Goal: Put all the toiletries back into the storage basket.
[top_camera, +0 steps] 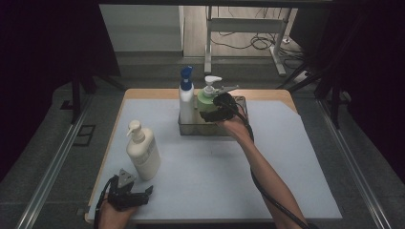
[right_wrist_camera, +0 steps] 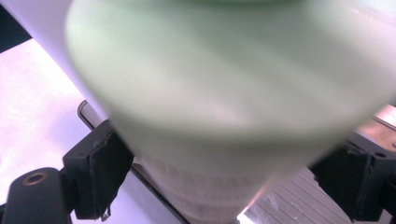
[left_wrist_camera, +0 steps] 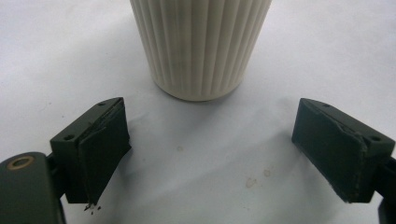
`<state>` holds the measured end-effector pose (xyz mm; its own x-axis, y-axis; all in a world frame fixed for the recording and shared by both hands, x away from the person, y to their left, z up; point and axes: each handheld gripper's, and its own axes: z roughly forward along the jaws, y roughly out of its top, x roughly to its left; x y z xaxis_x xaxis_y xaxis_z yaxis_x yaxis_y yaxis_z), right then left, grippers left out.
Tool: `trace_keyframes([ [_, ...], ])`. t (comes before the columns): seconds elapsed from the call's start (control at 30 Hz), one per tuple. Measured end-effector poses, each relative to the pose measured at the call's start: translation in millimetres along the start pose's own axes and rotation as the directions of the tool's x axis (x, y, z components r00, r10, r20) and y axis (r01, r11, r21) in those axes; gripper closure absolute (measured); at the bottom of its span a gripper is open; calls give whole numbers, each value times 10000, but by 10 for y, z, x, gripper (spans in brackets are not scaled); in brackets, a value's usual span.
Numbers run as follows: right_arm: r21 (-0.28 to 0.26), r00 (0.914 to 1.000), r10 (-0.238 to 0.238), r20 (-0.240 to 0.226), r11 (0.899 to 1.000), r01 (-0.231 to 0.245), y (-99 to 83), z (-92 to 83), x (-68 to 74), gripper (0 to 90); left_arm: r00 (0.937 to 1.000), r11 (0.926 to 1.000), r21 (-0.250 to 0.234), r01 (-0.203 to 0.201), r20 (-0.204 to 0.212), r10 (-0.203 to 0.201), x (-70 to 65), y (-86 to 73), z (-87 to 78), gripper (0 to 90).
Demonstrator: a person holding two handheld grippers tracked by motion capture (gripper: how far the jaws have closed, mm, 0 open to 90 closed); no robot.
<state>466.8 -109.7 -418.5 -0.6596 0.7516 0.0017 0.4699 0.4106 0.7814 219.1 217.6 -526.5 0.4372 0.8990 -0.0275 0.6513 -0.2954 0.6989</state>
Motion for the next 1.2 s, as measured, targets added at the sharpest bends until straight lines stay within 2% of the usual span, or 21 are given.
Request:
trace_keyframes([
  [0.13, -127, 9998, 59, -190, 9999, -61, -26, -94, -20, 126, 10000, 10000, 2, 1, 1, -1, 0, 0, 0, 107],
  [0.43, -275, 9985, -151, -532, 9995, 137, -100, -305, 2, 150, 10000, 10000, -15, 13, 5, -13, -2, -1, 1, 107],
  [0.67, -131, 9985, 59, -553, 9999, -67, -184, -384, -47, 361, 10000, 10000, -20, 20, 0, -20, -3, -1, 1, 107],
  [0.9, 292, 9986, 502, 136, 9983, -505, -294, -376, -211, 630, 10000, 10000, -6, 16, -10, -16, -2, 0, 0, 107],
  [1.03, 304, 9972, 624, 417, 9975, -637, -329, -324, -301, 771, 10000, 10000, -4, 12, -16, -12, -2, 0, 0, 107],
  [1.2, 489, 9948, 743, 704, 9958, -778, -345, -205, -374, 873, 10000, 10000, -5, 10, -16, -10, -2, -1, 0, 107],
])
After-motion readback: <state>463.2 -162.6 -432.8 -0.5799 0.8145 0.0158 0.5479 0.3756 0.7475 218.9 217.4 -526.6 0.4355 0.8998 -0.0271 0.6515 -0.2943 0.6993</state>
